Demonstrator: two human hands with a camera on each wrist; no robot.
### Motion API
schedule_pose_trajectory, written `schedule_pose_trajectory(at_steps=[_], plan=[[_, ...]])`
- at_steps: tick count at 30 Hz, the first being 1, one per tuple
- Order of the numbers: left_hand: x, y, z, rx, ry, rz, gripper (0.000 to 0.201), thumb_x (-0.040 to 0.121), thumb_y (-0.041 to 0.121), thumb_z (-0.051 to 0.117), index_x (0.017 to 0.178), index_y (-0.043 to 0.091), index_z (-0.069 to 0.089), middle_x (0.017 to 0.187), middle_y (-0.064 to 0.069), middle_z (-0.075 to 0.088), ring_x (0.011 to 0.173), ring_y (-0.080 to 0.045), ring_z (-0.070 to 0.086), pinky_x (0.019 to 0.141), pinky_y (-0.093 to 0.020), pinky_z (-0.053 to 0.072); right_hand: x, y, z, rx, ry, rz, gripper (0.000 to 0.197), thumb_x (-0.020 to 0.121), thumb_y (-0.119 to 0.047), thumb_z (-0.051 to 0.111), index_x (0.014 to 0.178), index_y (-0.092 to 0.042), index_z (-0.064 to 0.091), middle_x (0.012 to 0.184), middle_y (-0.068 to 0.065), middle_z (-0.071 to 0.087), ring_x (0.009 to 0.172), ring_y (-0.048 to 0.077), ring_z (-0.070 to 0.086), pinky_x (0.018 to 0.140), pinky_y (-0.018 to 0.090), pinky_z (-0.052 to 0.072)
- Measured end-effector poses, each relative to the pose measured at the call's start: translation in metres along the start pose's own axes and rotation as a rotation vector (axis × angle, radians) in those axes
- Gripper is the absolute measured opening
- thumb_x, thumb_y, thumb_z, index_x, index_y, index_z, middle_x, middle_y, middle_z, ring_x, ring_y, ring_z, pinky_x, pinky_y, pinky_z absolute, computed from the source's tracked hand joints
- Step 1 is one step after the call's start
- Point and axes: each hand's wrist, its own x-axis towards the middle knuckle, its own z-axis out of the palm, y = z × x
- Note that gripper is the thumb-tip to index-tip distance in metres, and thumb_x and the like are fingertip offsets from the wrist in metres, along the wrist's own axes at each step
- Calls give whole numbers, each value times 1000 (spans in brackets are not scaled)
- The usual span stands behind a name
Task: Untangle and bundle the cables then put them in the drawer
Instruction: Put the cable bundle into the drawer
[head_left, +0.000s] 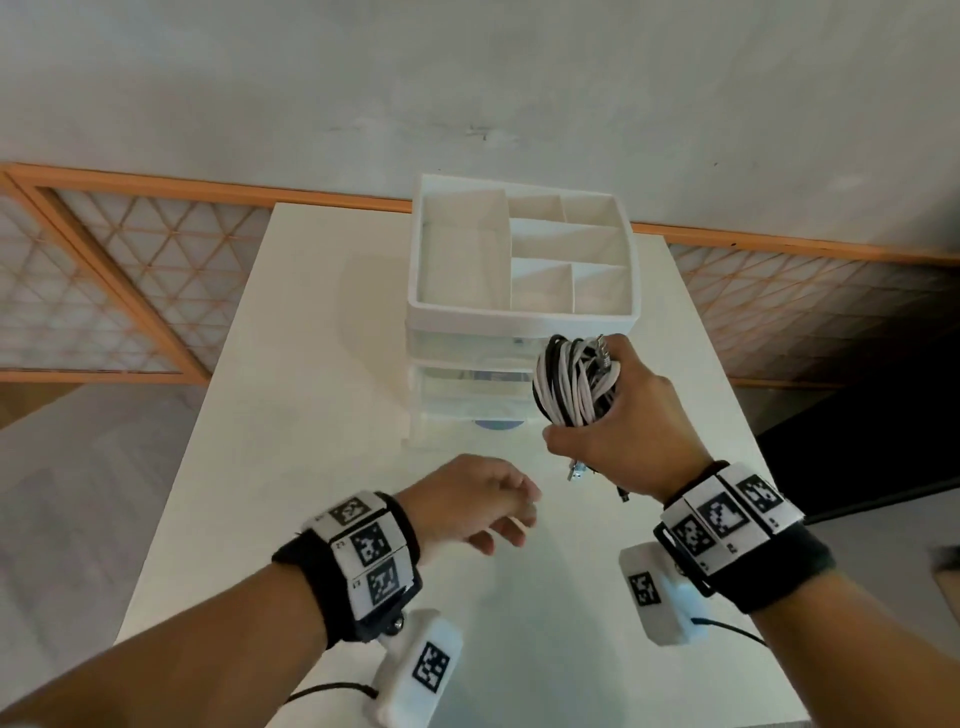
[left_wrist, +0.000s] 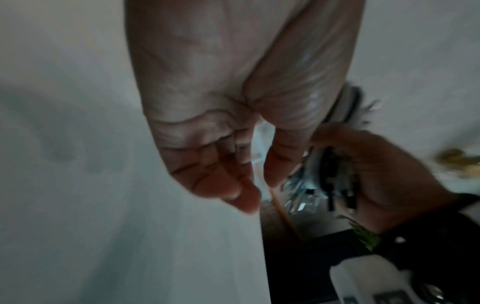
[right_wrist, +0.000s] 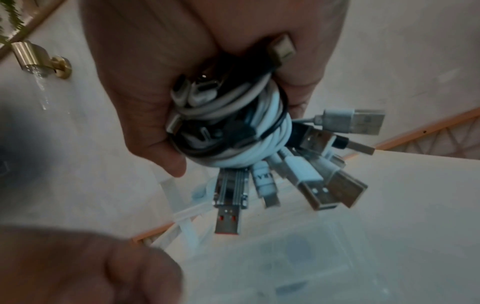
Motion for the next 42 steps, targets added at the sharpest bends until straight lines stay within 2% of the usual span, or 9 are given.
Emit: schedule_pose_trajectory(at_steps=[2, 4, 7, 12, 17, 23, 33, 39, 42], plan=[[-3, 18, -16, 236, 220, 172, 24, 88, 12, 64, 111, 17, 69, 104, 3, 70, 79, -11, 65, 64, -23, 47, 8, -6, 0, -36, 9, -34, 69, 60, -28, 85, 115, -31, 42, 71, -8, 68, 66, 15, 67, 59, 35, 58], [-4, 26, -32, 611, 363, 195, 45, 89, 20, 62, 134, 20, 58, 138, 1, 58, 117, -17, 58, 93, -25, 44, 16, -12, 4, -115, 13, -92, 73, 60, -34, 84, 118, -30, 41, 73, -11, 64, 69, 18, 65, 59, 32, 54], [-6, 11, -33, 998, 200, 48, 60, 92, 30, 57, 148, 14, 42, 151, -8, 44, 137, -26, 43, 110, -34, 37, 30, -18, 15, -300, -42, -169, 78, 57, -41, 81, 120, -34, 37, 85, -8, 63, 76, 24, 63, 66, 33, 54], [-18, -8, -20, 1079, 161, 43, 58, 91, 31, 53, 147, 22, 41, 148, -2, 47, 132, -27, 47, 105, -39, 43, 44, -19, 39, -662, -233, -277, 81, 60, -40, 80, 127, -32, 36, 101, -4, 66, 80, 25, 58, 69, 32, 48], [-23, 13, -32, 799, 581, 308, 36, 93, 27, 56, 127, 15, 51, 126, -4, 56, 109, -25, 57, 89, -33, 46, 59, -16, 53, -855, -441, -236, 88, 58, -42, 84, 130, -32, 34, 91, -5, 57, 79, 24, 57, 69, 33, 51], [8, 18, -26, 700, 421, 477, 57, 97, 14, 55, 151, 18, 37, 155, 2, 39, 136, -18, 43, 108, -20, 31, 73, -25, 71, -818, -533, -212, 47, 62, -38, 84, 92, -23, 51, 75, -6, 58, 71, 20, 63, 68, 33, 58], [39, 6, -19, 944, 487, 283, 42, 94, 25, 56, 136, 20, 52, 125, -2, 63, 102, -31, 64, 82, -38, 54, 65, 2, 68, -598, -481, -212, 69, 68, -48, 84, 123, -17, 55, 122, 1, 61, 115, 26, 58, 96, 38, 49], [46, 15, -20, 1098, 456, 232, 41, 100, 26, 50, 140, 15, 48, 135, -6, 57, 117, -31, 57, 86, -38, 48, 28, 6, 28, -537, -218, -388, 38, 88, -50, 64, 113, -23, 70, 115, 0, 65, 110, 23, 58, 90, 39, 50], [47, 16, -21, 1132, 453, 220, 41, 99, 32, 52, 137, 15, 50, 130, -6, 61, 119, -32, 51, 88, -40, 50, -11, 26, 43, -635, -225, -382, 51, 93, -49, 60, 132, -16, 60, 139, 5, 56, 131, 28, 51, 103, 41, 46]])
